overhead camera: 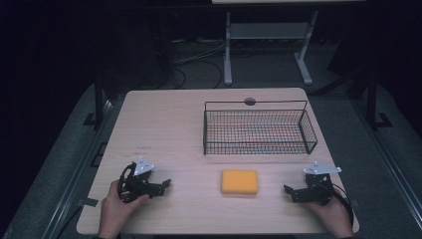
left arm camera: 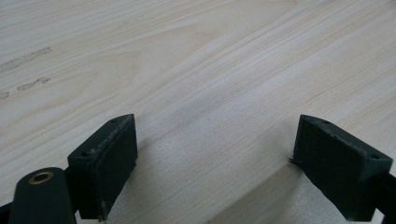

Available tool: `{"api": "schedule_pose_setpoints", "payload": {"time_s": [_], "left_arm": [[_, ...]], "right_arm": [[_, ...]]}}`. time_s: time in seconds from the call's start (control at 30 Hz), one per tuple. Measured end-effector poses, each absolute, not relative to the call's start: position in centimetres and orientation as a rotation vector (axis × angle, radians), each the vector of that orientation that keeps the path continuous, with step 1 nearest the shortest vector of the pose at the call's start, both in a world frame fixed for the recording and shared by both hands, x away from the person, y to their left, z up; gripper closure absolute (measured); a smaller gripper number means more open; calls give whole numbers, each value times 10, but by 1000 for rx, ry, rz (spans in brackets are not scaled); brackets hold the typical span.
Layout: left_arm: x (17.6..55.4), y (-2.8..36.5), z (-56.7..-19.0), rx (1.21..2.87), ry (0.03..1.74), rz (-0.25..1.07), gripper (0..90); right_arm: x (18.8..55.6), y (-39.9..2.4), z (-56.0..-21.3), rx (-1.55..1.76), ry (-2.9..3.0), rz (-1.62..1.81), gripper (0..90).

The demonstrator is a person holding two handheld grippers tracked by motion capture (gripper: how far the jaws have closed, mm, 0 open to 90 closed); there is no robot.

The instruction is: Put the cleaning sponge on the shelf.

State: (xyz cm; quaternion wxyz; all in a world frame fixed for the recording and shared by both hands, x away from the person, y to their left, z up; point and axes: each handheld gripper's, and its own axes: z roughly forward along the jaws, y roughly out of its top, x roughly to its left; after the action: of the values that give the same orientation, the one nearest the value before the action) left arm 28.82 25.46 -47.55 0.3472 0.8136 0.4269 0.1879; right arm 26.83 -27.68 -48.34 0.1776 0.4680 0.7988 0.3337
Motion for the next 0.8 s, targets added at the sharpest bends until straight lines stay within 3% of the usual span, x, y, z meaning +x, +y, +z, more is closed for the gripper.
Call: {"api": "schedule_pose_setpoints", "payload": {"time_s": [0.23,0.37,0.43,0.53,0.8], "left_arm": [[288,255,-475,2109,1109,488,128],[288,255,-475,2110,1108,489,128],[288,255,-475,2110,1108,489,128],[288,254,-475,2108,1111,490,128],[289,253,-475,2107,1118,495,127]], "right_arm": [[268,-278,-483,1320,2267,943,21],[267,-281,-479,1323,2265,941,151],[267,-282,-478,1327,2265,940,155],[267,-282,-475,1340,2281,956,248],[268,-278,-473,1314,2322,986,359]]}}
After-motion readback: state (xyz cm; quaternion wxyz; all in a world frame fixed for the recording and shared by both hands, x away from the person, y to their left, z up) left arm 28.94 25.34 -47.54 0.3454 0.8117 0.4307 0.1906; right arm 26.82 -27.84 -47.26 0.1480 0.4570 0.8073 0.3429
